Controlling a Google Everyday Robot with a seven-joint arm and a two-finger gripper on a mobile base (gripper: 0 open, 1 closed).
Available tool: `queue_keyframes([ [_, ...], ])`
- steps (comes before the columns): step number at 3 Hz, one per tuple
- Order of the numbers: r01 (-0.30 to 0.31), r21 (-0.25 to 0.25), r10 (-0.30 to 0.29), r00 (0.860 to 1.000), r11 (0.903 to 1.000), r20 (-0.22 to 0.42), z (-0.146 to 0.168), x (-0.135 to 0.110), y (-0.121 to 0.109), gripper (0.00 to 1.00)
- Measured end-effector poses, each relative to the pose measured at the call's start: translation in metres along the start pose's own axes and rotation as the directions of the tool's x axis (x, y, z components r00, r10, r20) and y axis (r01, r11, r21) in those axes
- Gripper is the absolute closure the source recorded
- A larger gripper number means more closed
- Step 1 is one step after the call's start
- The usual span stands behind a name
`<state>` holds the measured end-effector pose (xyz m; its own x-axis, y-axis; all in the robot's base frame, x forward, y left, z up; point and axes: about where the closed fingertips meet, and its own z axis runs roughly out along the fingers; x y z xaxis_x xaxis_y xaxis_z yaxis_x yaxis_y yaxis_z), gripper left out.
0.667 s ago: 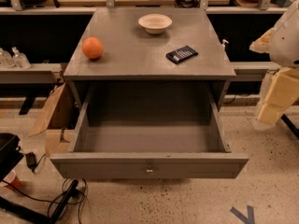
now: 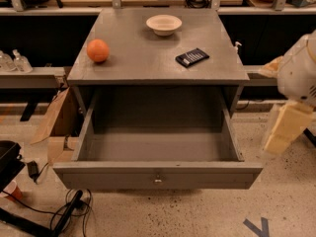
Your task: Close top drawer
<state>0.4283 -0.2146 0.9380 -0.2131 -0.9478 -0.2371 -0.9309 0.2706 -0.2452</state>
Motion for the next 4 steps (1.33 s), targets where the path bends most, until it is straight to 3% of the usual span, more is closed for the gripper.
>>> queue_keyframes([
  [1,0.003,0.002,-0.004,0.997,1.0,0.072,0.039,0.008,0.037,0.18],
  [2,0.001,-0.023,0.002,0.989,0.9997,0.147,0.1,0.015,0.077,0.41],
  [3,0.011,-0.068,0.001,0.983,0.9976,0.181,0.177,0.028,0.119,0.65],
  [4,0.041,-0.139,-0.015,0.983,0.9894,0.184,0.243,0.035,0.163,0.88],
])
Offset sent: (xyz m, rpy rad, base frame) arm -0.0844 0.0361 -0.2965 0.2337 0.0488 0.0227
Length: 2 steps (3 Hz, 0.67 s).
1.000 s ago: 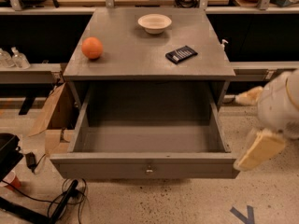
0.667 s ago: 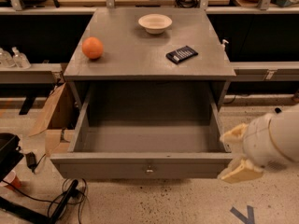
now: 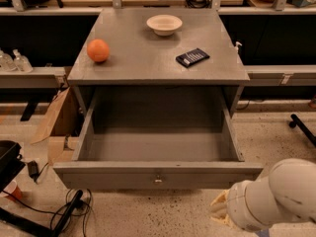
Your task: Close top drawer
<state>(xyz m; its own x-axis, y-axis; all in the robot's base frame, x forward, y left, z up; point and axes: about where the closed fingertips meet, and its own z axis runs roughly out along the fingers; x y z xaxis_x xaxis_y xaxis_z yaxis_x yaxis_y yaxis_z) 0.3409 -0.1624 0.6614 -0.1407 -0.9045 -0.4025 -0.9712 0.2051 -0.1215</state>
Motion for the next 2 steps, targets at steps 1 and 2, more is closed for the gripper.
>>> queue_keyframes([
  [1,-0.004,-0.006,0.004,1.0,1.0,-0.003,0.0048,0.0036,0.0056,1.0],
  [2,-0.004,-0.006,0.004,1.0,1.0,-0.003,0.0048,0.0036,0.0056,1.0],
])
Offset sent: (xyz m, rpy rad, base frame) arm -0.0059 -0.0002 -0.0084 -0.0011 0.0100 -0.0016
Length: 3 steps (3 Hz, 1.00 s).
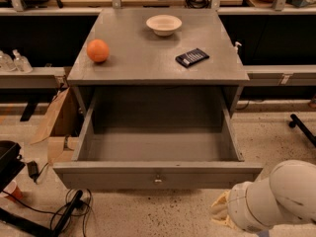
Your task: Close top drawer
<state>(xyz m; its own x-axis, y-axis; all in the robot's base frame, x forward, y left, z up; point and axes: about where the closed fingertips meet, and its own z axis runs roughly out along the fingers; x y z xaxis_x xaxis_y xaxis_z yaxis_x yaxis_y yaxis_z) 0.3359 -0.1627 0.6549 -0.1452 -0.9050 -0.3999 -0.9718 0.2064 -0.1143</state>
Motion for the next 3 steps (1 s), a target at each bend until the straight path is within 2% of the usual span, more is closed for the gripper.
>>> queue_keyframes([
  [1,0.01,0.007,-0.01,0.999,0.9999,0.046,0.028,-0.007,-0.016,1.0],
  [2,0.042,0.005,-0.042,0.993,0.9991,0.113,0.07,-0.017,-0.05,1.0],
  [3,0.061,-0.001,-0.061,0.987,0.9981,0.148,0.099,-0.021,-0.082,1.0],
])
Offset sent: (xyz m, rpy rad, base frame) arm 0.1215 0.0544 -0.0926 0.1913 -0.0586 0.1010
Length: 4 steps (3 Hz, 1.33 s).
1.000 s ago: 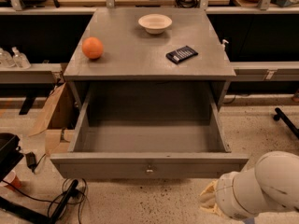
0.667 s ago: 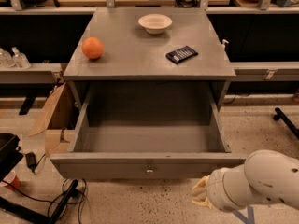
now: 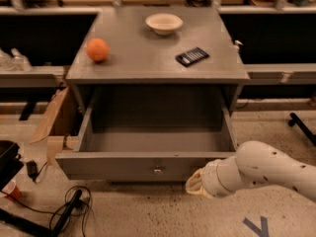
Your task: Close top drawer
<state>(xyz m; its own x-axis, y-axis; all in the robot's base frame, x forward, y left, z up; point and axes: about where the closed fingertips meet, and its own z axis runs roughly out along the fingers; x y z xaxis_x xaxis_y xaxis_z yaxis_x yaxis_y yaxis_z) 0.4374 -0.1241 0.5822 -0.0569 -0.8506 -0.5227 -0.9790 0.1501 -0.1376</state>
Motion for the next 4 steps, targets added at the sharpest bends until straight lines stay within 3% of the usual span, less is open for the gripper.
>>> queue_keyframes([
  [1,0.0,0.0,0.0,1.0,1.0,0.0,0.0,0.0,0.001,1.0],
  [4,0.027,0.061,-0.028,1.0,0.9977,0.01,-0.003,-0.013,-0.105,1.0],
])
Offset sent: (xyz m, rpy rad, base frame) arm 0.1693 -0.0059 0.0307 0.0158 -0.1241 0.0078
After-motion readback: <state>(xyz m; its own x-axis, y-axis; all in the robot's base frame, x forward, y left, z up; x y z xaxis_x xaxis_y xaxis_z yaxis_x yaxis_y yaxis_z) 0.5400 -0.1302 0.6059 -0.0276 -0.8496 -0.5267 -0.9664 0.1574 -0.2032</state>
